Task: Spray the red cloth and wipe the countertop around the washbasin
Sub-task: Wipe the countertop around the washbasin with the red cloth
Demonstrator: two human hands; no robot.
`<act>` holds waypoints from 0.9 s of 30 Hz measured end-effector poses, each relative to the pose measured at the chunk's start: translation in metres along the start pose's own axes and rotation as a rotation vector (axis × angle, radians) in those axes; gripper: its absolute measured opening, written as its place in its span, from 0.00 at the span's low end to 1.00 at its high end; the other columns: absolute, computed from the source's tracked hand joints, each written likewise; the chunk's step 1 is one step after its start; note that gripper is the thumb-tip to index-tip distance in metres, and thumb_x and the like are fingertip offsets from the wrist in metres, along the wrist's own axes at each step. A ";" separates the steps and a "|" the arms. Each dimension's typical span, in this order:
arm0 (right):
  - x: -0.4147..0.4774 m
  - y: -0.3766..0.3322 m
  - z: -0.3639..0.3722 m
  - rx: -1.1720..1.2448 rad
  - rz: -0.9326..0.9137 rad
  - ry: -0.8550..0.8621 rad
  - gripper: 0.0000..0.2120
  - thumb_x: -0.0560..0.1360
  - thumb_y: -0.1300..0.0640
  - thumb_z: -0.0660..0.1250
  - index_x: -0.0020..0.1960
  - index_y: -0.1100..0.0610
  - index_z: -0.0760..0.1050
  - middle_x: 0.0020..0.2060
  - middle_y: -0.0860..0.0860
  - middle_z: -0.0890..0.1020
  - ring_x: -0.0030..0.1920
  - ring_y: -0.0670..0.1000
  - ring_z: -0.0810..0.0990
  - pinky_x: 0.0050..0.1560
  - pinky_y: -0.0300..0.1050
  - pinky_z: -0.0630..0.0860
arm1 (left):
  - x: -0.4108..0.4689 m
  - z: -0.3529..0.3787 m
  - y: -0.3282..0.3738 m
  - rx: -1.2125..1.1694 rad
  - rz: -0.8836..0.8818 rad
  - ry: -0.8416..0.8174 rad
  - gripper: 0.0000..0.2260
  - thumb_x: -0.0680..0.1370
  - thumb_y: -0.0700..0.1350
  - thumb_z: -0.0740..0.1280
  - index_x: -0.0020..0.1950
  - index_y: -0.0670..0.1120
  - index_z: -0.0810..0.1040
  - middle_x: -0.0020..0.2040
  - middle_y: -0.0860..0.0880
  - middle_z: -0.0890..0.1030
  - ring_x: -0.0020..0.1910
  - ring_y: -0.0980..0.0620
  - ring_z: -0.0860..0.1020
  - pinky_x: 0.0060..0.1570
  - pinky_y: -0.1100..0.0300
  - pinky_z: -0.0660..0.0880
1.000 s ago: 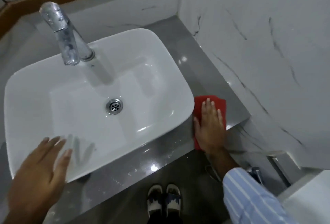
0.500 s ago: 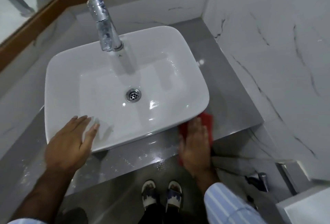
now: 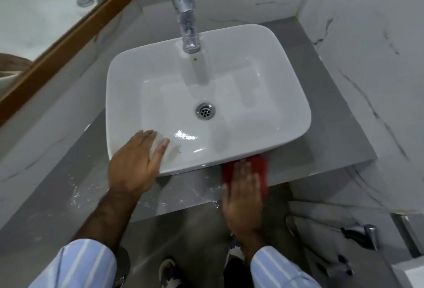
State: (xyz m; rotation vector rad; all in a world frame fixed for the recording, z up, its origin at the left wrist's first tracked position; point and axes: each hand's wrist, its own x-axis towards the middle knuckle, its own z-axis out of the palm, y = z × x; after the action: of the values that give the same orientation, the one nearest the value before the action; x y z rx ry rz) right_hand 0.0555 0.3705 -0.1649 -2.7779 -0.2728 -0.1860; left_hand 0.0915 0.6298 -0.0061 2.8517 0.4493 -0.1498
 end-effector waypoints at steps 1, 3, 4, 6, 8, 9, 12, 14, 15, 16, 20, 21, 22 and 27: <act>-0.013 -0.019 0.005 0.013 -0.125 -0.071 0.33 0.84 0.44 0.61 0.82 0.61 0.60 0.83 0.58 0.60 0.84 0.58 0.57 0.83 0.59 0.54 | 0.000 -0.002 -0.003 -0.014 0.022 -0.010 0.45 0.78 0.74 0.36 0.77 0.48 0.73 0.77 0.49 0.75 0.78 0.49 0.71 0.76 0.49 0.66; -0.019 -0.025 0.002 -0.001 -0.272 -0.151 0.34 0.84 0.41 0.60 0.83 0.58 0.60 0.84 0.55 0.59 0.84 0.55 0.56 0.84 0.56 0.52 | 0.000 -0.006 -0.012 -0.002 0.117 -0.010 0.43 0.79 0.72 0.37 0.77 0.47 0.73 0.77 0.48 0.75 0.78 0.48 0.70 0.78 0.49 0.63; -0.014 -0.017 -0.002 -0.025 -0.282 -0.155 0.34 0.84 0.40 0.60 0.83 0.58 0.61 0.83 0.55 0.60 0.84 0.55 0.57 0.84 0.54 0.50 | 0.001 -0.008 -0.019 0.018 0.168 0.006 0.42 0.80 0.71 0.38 0.77 0.46 0.73 0.76 0.46 0.75 0.78 0.47 0.70 0.80 0.47 0.60; -0.004 0.004 -0.014 -0.076 -0.171 -0.133 0.34 0.83 0.42 0.61 0.82 0.60 0.62 0.83 0.58 0.62 0.83 0.57 0.59 0.84 0.57 0.53 | 0.002 -0.013 -0.038 0.040 0.222 0.044 0.40 0.82 0.68 0.40 0.76 0.43 0.74 0.77 0.44 0.74 0.80 0.45 0.67 0.83 0.44 0.54; 0.002 0.018 -0.020 -0.091 0.046 -0.066 0.33 0.83 0.45 0.60 0.81 0.63 0.62 0.82 0.60 0.63 0.82 0.60 0.61 0.81 0.63 0.61 | 0.002 -0.011 -0.053 0.009 0.190 0.094 0.38 0.82 0.67 0.43 0.79 0.43 0.70 0.81 0.44 0.67 0.83 0.43 0.60 0.84 0.43 0.48; 0.002 0.016 -0.020 -0.088 0.132 -0.034 0.32 0.83 0.47 0.60 0.81 0.63 0.62 0.81 0.60 0.63 0.82 0.60 0.62 0.79 0.65 0.62 | 0.003 -0.009 -0.056 -0.017 0.152 0.114 0.37 0.82 0.67 0.44 0.81 0.44 0.66 0.84 0.45 0.62 0.85 0.44 0.55 0.84 0.43 0.45; -0.013 -0.036 0.001 -0.070 0.148 0.014 0.31 0.84 0.49 0.60 0.82 0.63 0.61 0.82 0.60 0.63 0.82 0.60 0.61 0.80 0.64 0.62 | 0.000 0.001 -0.059 -0.142 0.004 0.157 0.39 0.80 0.69 0.44 0.86 0.48 0.51 0.87 0.49 0.47 0.86 0.47 0.44 0.83 0.47 0.42; -0.026 -0.083 0.021 0.006 -0.028 -0.050 0.31 0.85 0.46 0.58 0.82 0.61 0.60 0.83 0.58 0.62 0.83 0.58 0.59 0.81 0.62 0.59 | 0.001 0.007 -0.059 -0.219 -0.051 0.165 0.38 0.81 0.68 0.46 0.86 0.49 0.46 0.87 0.51 0.44 0.86 0.48 0.43 0.83 0.45 0.46; -0.034 -0.105 0.029 0.024 -0.127 -0.108 0.31 0.86 0.44 0.56 0.83 0.59 0.59 0.83 0.57 0.61 0.84 0.56 0.57 0.82 0.61 0.57 | 0.001 0.009 -0.062 -0.239 -0.060 0.166 0.37 0.82 0.67 0.47 0.86 0.48 0.45 0.87 0.50 0.44 0.86 0.48 0.43 0.84 0.45 0.48; -0.037 -0.117 0.035 0.022 -0.210 -0.152 0.31 0.86 0.42 0.55 0.84 0.57 0.58 0.84 0.55 0.60 0.84 0.55 0.55 0.83 0.60 0.55 | 0.002 0.011 -0.063 -0.248 -0.053 0.166 0.37 0.82 0.67 0.47 0.85 0.47 0.45 0.87 0.50 0.44 0.86 0.48 0.44 0.83 0.45 0.49; -0.026 -0.094 0.024 -0.032 -0.252 -0.212 0.33 0.85 0.38 0.55 0.84 0.56 0.58 0.83 0.54 0.61 0.83 0.54 0.59 0.83 0.56 0.54 | 0.007 0.015 -0.069 -0.241 -0.014 0.173 0.36 0.83 0.65 0.51 0.85 0.46 0.48 0.87 0.48 0.48 0.86 0.45 0.48 0.81 0.47 0.52; -0.023 -0.078 0.016 -0.052 -0.179 -0.204 0.34 0.85 0.38 0.54 0.84 0.56 0.58 0.83 0.55 0.60 0.84 0.54 0.58 0.84 0.55 0.52 | 0.007 0.015 -0.069 -0.237 -0.010 0.181 0.36 0.84 0.64 0.52 0.85 0.46 0.49 0.87 0.47 0.49 0.85 0.44 0.50 0.80 0.47 0.53; -0.020 -0.064 0.007 -0.071 -0.102 -0.207 0.35 0.85 0.37 0.52 0.85 0.56 0.55 0.84 0.54 0.58 0.84 0.54 0.56 0.84 0.55 0.51 | 0.007 0.016 -0.069 -0.236 -0.009 0.191 0.35 0.84 0.64 0.53 0.85 0.46 0.50 0.87 0.47 0.50 0.85 0.44 0.51 0.80 0.47 0.54; -0.018 -0.088 0.004 -0.098 -0.057 -0.268 0.32 0.86 0.42 0.48 0.84 0.58 0.57 0.83 0.55 0.59 0.84 0.55 0.56 0.83 0.60 0.56 | 0.009 0.012 -0.071 -0.303 0.020 0.160 0.39 0.81 0.68 0.47 0.85 0.43 0.52 0.87 0.45 0.50 0.85 0.44 0.51 0.81 0.46 0.57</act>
State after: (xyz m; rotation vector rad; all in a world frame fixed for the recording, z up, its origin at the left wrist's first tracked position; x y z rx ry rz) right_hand 0.0201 0.4507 -0.1433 -2.8919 -0.4190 0.1651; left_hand 0.0770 0.6952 -0.0351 2.5779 0.4333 0.1404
